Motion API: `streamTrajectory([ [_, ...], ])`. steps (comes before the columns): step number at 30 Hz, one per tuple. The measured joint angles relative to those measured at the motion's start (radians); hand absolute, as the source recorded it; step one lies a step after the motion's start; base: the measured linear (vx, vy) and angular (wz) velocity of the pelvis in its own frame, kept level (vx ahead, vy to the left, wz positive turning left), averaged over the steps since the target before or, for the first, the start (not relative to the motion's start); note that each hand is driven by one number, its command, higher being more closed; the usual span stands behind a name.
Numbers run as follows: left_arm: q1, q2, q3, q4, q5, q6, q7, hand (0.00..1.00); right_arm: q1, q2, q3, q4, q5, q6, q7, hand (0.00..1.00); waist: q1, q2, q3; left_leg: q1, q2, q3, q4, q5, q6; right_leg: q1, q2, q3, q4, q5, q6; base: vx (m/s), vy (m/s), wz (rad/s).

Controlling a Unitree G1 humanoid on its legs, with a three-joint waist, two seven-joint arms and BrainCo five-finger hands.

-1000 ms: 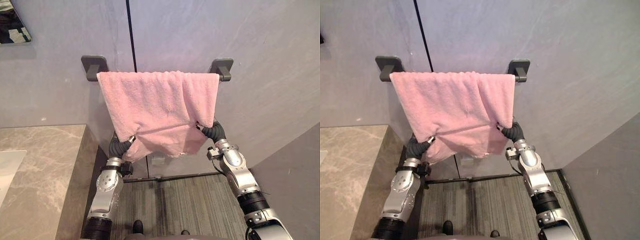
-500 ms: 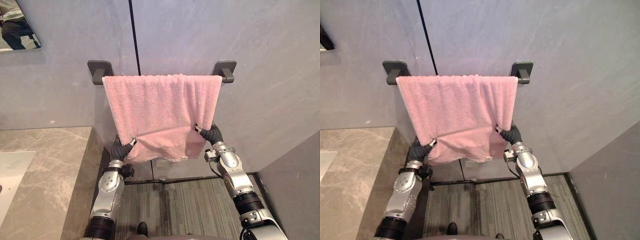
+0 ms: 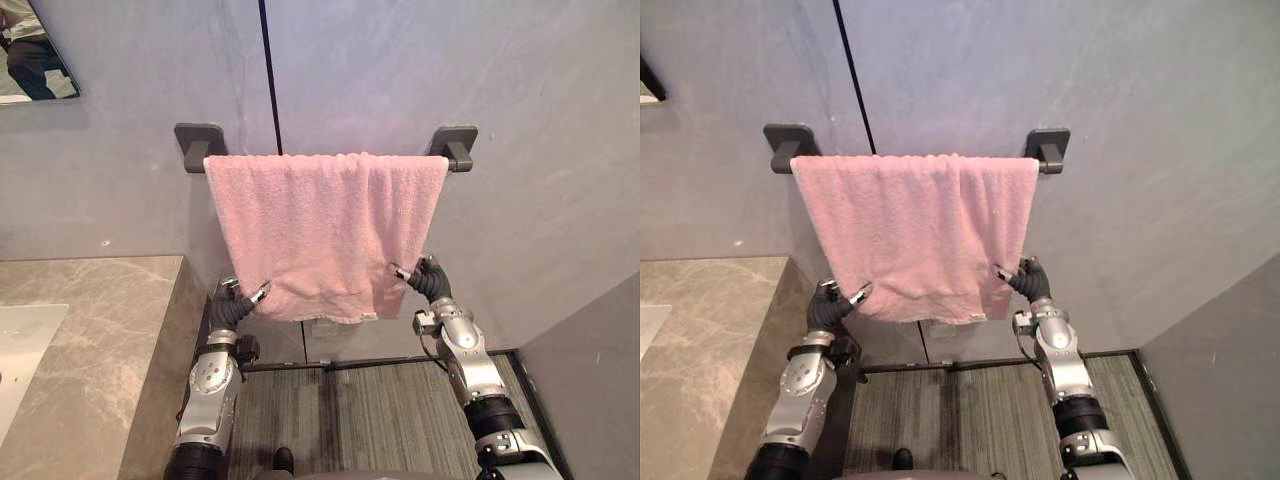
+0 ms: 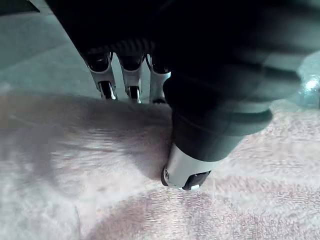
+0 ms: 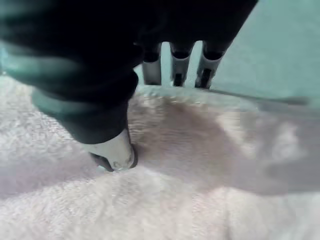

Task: Organize washtable

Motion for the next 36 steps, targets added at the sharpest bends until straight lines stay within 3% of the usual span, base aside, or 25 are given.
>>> streamTrajectory([
  [15,0.099,-0.046,0.019,-0.032,-0.076,0.010,0.005,0.00,0.132,0.048,-0.020,-0.004,-0.061,0.008,-0.025,0.00,0.000,0.010,0.007,0.000,0.000,-0.005,0.002,0.000,0.000,0.000,0.000,-0.004,0.004,-0.001,0.002,-0.01,-0.004,0.00],
  [18,0.115,-0.074,0.063,-0.103,-0.076,0.010,0.019,0.00,0.154,0.056,-0.086,-0.033,-0.067,0.017,-0.044,0.00,0.001,0.011,0.009,0.001,-0.001,-0.005,0.006,0.000,0.000,0.000,0.000,-0.006,0.005,-0.002,0.002,0.00,0.000,0.00],
  [23,0.135,-0.097,0.186,-0.279,-0.075,0.005,0.045,0.00,0.177,0.050,-0.232,-0.255,-0.065,0.013,-0.099,0.00,-0.008,0.014,0.012,0.012,-0.001,-0.003,0.006,0.000,0.000,0.002,-0.002,-0.004,0.024,-0.009,0.003,-0.01,-0.001,0.00],
  [29,0.125,-0.084,0.240,-0.530,-0.076,-0.023,0.062,0.00,0.151,0.034,-0.267,-0.491,-0.010,-0.021,-0.112,0.00,-0.025,0.014,0.012,0.019,-0.003,0.002,0.006,0.000,0.000,0.002,-0.006,-0.002,0.029,-0.009,0.003,-0.04,-0.002,-0.03],
  [32,0.091,-0.057,0.231,-0.635,-0.106,-0.064,0.061,0.00,0.104,0.016,-0.244,-0.585,0.063,-0.061,-0.104,0.00,-0.026,0.014,0.012,0.022,-0.003,0.004,0.006,0.000,0.000,0.003,-0.006,0.000,0.030,-0.009,0.003,0.00,0.000,0.00],
  [36,0.023,0.028,0.126,-0.695,-0.242,-0.105,0.016,0.00,-0.043,-0.060,-0.092,-0.672,0.193,-0.124,-0.040,0.00,-0.025,0.018,0.010,0.027,-0.003,0.009,0.006,0.000,0.001,0.003,-0.005,0.006,0.035,-0.008,0.003,-0.02,-0.007,-0.03],
])
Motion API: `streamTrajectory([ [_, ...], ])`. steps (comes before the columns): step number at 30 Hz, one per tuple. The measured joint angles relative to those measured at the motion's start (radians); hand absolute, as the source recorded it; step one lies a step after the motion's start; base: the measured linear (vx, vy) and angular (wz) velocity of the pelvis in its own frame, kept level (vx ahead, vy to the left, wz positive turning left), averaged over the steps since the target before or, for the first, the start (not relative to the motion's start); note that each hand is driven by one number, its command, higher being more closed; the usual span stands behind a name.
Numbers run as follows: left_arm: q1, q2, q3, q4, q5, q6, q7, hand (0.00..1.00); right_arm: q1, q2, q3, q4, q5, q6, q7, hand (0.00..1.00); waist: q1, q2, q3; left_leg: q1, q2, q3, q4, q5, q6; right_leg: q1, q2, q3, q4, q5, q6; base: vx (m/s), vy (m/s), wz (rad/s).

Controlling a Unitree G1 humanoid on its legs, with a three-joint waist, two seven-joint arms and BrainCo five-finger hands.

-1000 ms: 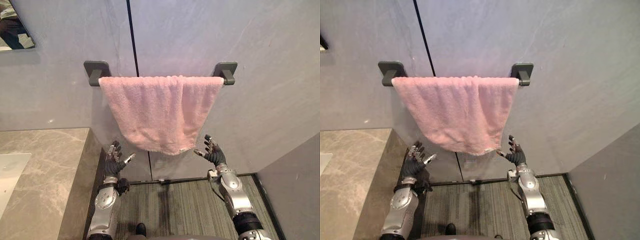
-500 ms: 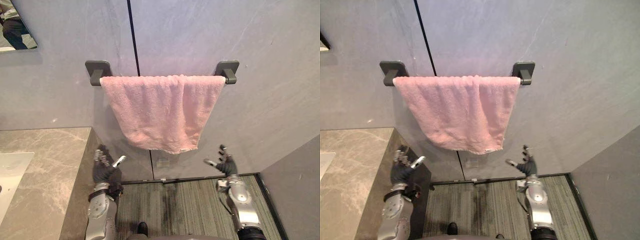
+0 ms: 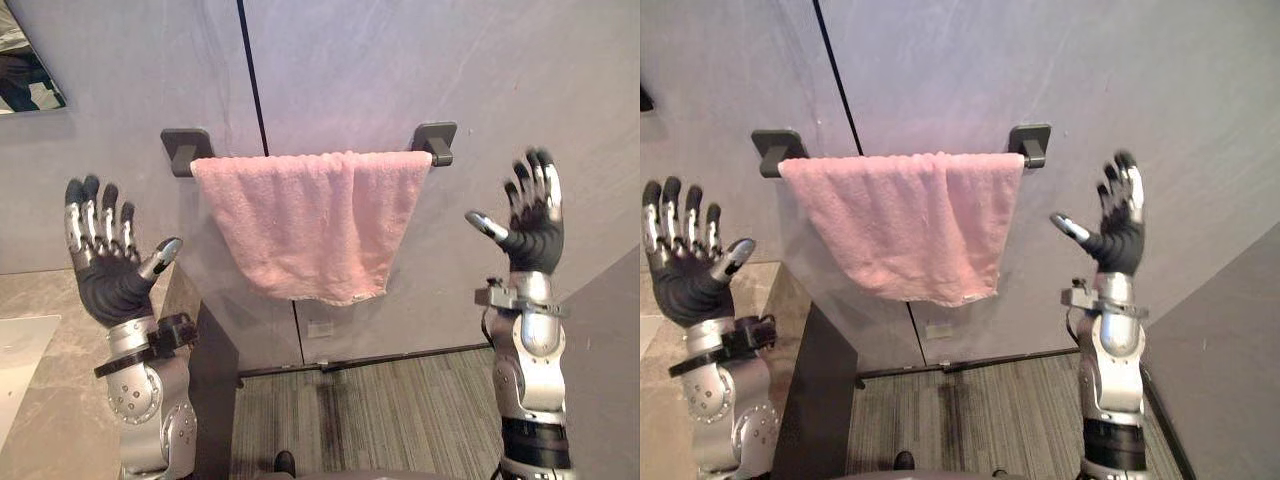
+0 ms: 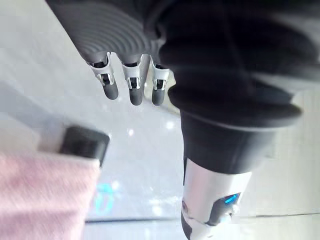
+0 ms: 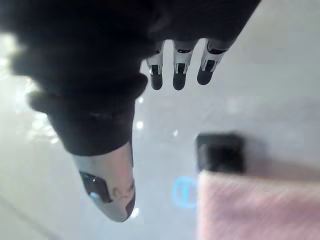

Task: Organize washtable

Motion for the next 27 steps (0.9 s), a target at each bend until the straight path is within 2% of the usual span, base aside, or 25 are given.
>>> streamTrajectory([
  [4,-0.057,0.058,-0.144,0.002,-0.078,0.002,-0.089,0.00,-0.112,-0.033,0.187,0.001,0.094,-0.012,0.091,0.00,0.004,0.001,-0.001,0.002,0.000,0.004,0.000,0.000,0.000,0.000,0.000,0.004,0.002,0.000,0.000,-0.01,-0.003,-0.02],
  [7,-0.078,0.083,-0.189,0.014,-0.089,0.003,-0.122,0.00,-0.137,-0.045,0.237,0.003,0.123,-0.012,0.127,0.00,0.005,0.001,-0.001,0.002,0.000,0.004,0.000,0.000,0.000,-0.001,0.000,0.006,0.003,0.000,0.000,0.00,0.000,0.00],
  [9,-0.095,0.115,-0.235,0.054,-0.130,0.008,-0.174,0.00,-0.156,-0.075,0.271,0.025,0.149,-0.011,0.155,0.00,0.003,0.004,-0.003,0.002,0.000,0.006,0.000,0.000,0.000,-0.003,0.000,0.008,0.004,0.000,0.000,0.00,0.000,0.00],
  [13,-0.129,0.218,-0.369,0.157,-0.178,0.056,-0.284,0.00,-0.191,-0.168,0.381,0.118,0.184,0.011,0.221,0.00,0.001,0.011,-0.008,0.002,0.000,0.012,-0.006,0.000,0.000,-0.006,0.001,0.016,0.003,0.001,0.001,-0.02,-0.006,-0.04],
  [16,-0.134,0.268,-0.414,0.214,-0.187,0.083,-0.341,0.00,-0.193,-0.230,0.439,0.156,0.186,0.032,0.260,0.00,-0.001,0.012,-0.009,-0.005,0.001,0.017,-0.007,0.000,0.000,-0.017,0.001,0.020,0.004,0.001,0.001,-0.02,-0.008,-0.06],
  [22,-0.151,0.330,-0.447,0.308,-0.187,0.093,-0.387,0.00,-0.194,-0.298,0.500,0.251,0.204,0.058,0.306,0.00,0.000,0.016,-0.015,-0.026,0.002,0.018,-0.007,0.001,0.001,-0.038,0.002,0.021,0.004,0.003,0.000,0.00,-0.002,-0.01],
  [27,-0.186,0.360,-0.483,0.426,-0.183,0.100,-0.389,0.00,-0.196,-0.326,0.549,0.317,0.188,0.075,0.308,0.00,0.002,0.017,-0.031,-0.050,0.006,0.018,-0.007,0.002,0.001,-0.059,0.006,0.024,-0.001,0.008,-0.002,0.00,0.000,0.00],
])
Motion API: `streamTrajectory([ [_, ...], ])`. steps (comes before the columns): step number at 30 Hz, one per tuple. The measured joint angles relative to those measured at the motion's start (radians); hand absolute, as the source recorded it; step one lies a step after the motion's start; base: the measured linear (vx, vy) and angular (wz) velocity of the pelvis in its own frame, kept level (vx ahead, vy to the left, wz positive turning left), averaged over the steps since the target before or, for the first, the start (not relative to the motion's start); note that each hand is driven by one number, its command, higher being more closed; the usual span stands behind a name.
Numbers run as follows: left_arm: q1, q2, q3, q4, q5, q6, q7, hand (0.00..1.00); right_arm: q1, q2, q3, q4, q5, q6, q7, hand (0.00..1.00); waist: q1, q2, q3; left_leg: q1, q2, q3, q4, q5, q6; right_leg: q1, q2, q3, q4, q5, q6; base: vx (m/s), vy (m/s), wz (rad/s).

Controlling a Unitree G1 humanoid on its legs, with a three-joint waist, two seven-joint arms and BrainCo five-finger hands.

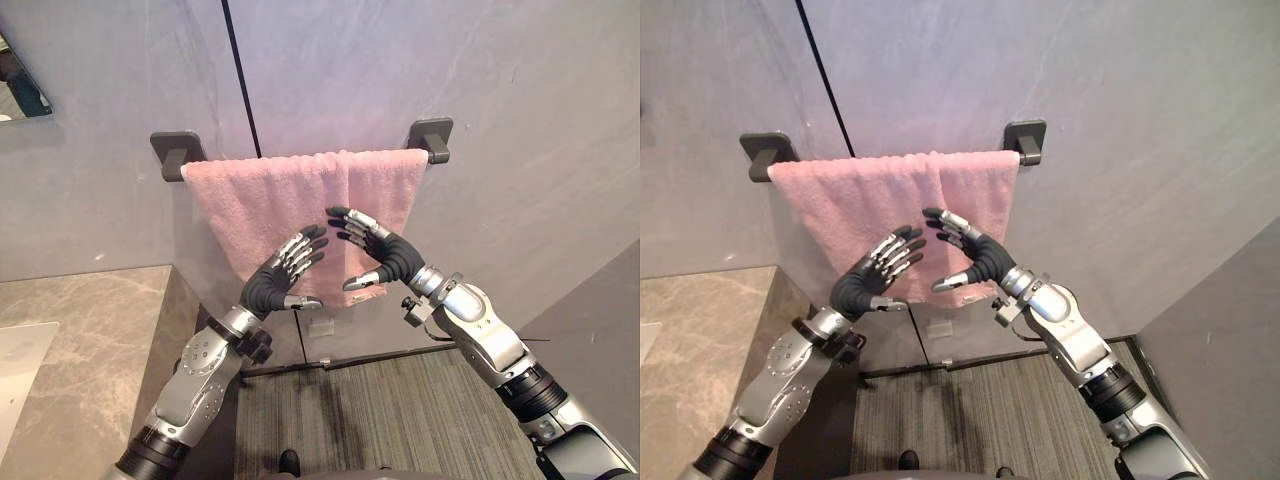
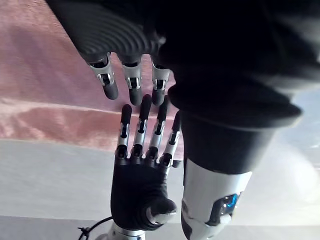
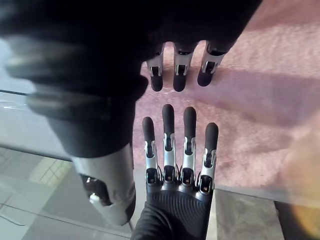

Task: Organize washtable

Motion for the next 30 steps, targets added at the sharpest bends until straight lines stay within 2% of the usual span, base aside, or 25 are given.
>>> streamTrajectory([
  [7,-0.083,-0.004,0.004,0.120,0.081,0.011,0.053,0.00,-0.069,0.002,0.014,0.107,-0.096,0.018,-0.007,0.00,0.001,-0.005,-0.008,-0.033,0.006,0.002,0.002,0.008,0.000,-0.023,0.006,0.008,-0.015,0.019,-0.006,0.00,0.000,0.00],
  [15,-0.130,-0.089,0.086,0.215,0.199,0.009,0.175,0.00,-0.093,0.055,-0.012,0.201,-0.206,0.034,-0.052,0.00,0.002,-0.005,-0.008,-0.048,0.019,-0.003,0.000,0.026,-0.003,-0.034,0.019,0.009,-0.016,0.034,-0.013,-0.04,-0.012,0.00],
  [20,-0.145,-0.108,0.146,0.257,0.264,0.009,0.228,0.00,-0.092,0.089,-0.082,0.239,-0.214,0.037,-0.087,0.00,0.003,-0.005,-0.008,-0.052,0.027,0.000,0.000,0.029,-0.004,-0.047,0.025,0.018,-0.017,0.040,-0.016,-0.07,-0.007,-0.04],
  [30,-0.158,-0.148,0.263,0.334,0.273,0.009,0.282,0.00,-0.070,0.131,-0.243,0.290,-0.201,0.038,-0.152,0.00,0.003,-0.008,-0.008,-0.055,0.030,0.006,0.001,0.031,-0.007,-0.032,0.030,0.021,-0.051,0.063,-0.014,0.00,-0.002,-0.01],
])
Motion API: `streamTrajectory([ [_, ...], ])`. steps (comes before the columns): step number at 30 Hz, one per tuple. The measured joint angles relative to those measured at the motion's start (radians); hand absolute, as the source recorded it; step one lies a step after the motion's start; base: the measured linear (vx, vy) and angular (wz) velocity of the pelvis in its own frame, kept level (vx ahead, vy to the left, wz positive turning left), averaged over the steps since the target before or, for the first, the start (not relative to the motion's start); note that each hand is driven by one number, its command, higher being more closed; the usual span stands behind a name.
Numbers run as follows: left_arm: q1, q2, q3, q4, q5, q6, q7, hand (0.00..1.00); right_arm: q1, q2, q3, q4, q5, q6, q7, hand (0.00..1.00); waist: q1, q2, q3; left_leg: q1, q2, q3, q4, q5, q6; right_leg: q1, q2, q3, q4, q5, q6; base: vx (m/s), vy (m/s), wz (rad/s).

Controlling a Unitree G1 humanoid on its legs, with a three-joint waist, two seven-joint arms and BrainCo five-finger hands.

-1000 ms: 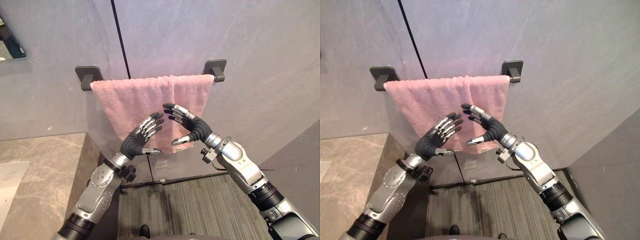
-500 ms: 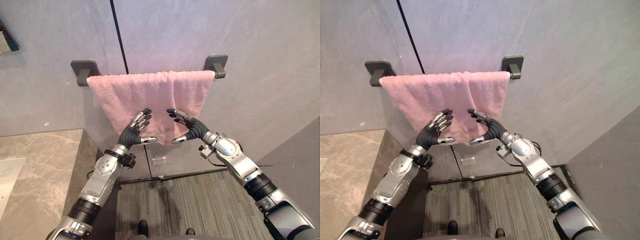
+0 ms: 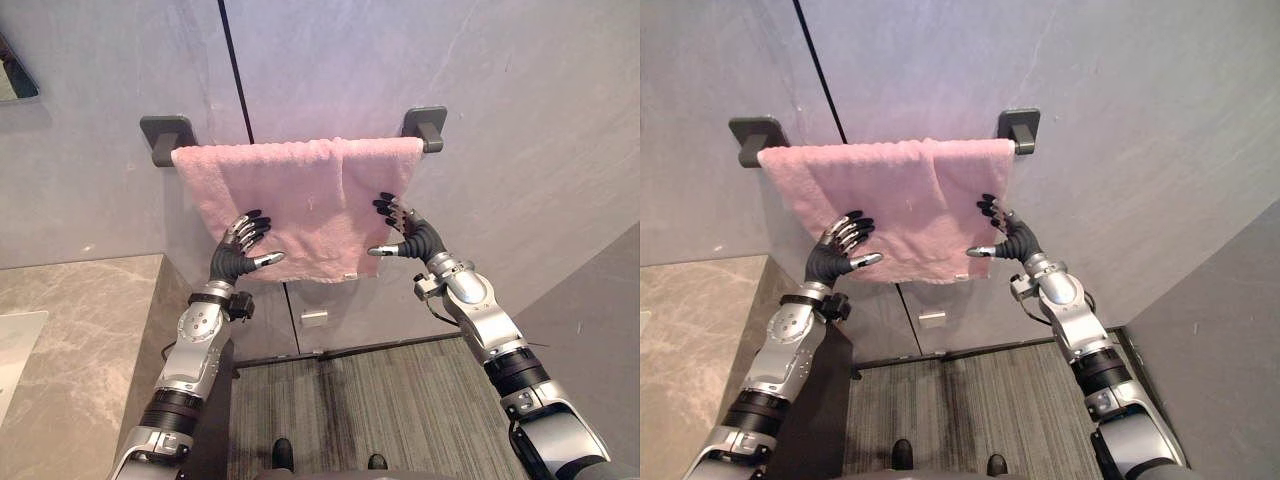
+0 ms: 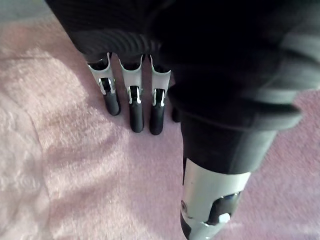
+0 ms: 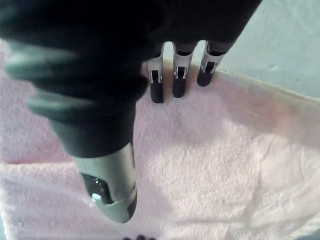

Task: Organize washtable

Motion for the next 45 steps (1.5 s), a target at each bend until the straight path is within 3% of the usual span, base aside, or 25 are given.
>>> streamTrajectory([
  [11,0.033,-0.029,0.118,0.024,-0.002,-0.001,0.023,0.00,0.061,0.037,-0.168,0.029,-0.004,0.000,-0.058,0.00,-0.001,-0.006,0.001,0.022,0.005,0.004,-0.001,0.000,-0.002,0.018,0.004,0.003,-0.015,0.005,-0.004,-0.03,-0.003,-0.01],
  [20,0.240,-0.104,0.195,-0.207,-0.022,-0.025,-0.007,0.00,0.218,0.055,-0.353,-0.025,-0.054,0.000,-0.092,0.00,0.002,-0.012,0.000,0.025,0.002,-0.005,0.005,0.000,-0.002,0.037,0.003,-0.005,-0.020,0.008,-0.004,0.00,-0.002,0.03],
  [29,0.403,-0.149,0.274,-0.241,-0.019,-0.030,-0.047,0.00,0.394,0.079,-0.460,-0.068,-0.120,-0.002,-0.091,0.00,0.000,-0.011,0.000,0.038,0.000,-0.018,-0.001,-0.009,-0.005,0.050,-0.007,-0.028,-0.017,-0.001,0.002,-0.04,0.002,0.05],
  [37,0.504,-0.217,0.330,-0.012,0.055,-0.007,-0.047,0.00,0.565,0.156,-0.499,-0.012,-0.182,0.002,-0.080,0.00,-0.004,-0.009,0.001,0.056,-0.008,-0.033,-0.001,-0.010,-0.007,0.073,-0.008,-0.046,-0.009,-0.024,0.012,0.00,-0.010,0.06],
  [45,0.572,-0.295,0.324,0.178,0.199,0.014,-0.045,0.00,0.696,0.229,-0.412,0.097,-0.324,0.002,-0.069,0.00,0.000,0.001,0.006,0.102,-0.014,-0.019,-0.001,-0.037,-0.004,0.088,-0.024,-0.053,0.060,-0.091,0.013,0.01,0.000,0.03],
])
